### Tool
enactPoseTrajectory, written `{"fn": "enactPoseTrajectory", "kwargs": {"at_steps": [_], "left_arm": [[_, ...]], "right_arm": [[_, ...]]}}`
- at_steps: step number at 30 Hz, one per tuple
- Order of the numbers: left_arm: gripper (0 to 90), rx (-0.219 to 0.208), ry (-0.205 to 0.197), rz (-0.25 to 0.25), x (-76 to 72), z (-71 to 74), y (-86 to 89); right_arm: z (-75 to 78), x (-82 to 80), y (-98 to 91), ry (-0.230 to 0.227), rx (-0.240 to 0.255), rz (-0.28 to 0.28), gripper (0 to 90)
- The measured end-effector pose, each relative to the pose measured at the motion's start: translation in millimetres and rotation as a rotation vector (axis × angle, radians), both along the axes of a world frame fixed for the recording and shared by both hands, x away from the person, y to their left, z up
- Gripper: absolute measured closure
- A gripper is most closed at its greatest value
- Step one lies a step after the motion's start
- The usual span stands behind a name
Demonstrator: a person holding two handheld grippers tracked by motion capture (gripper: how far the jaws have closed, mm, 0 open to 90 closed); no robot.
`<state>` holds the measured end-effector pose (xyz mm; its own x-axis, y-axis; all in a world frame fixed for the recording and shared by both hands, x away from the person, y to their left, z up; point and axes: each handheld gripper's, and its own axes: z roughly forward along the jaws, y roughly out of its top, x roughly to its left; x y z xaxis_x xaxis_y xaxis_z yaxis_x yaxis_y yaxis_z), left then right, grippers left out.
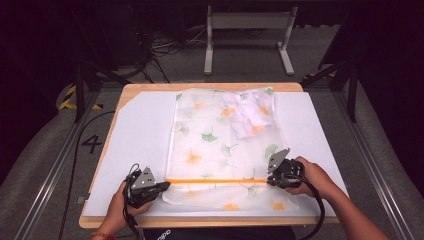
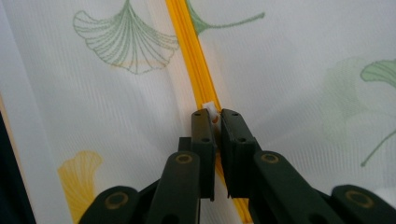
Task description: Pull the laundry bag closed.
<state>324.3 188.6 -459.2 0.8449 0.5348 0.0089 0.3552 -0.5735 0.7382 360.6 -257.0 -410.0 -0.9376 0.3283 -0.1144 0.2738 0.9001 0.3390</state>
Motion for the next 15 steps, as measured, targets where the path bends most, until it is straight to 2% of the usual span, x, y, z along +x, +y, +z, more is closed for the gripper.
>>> {"fn": "enactPoseTrajectory", "kwargs": {"at_steps": [4,15], "left_arm": [[90.0,-0.001,0.001,0.0,0.2,0.0,0.1],[90.0,-0.001,0.001,-0.001,0.2,0.0,0.2]], "right_arm": [[0.2,-0.6,-6.0,0.002,0.001,-0.021,84.7],[-0.4,-1.1,-16.8,0.004,0.029,-0.03,84.7]]}}
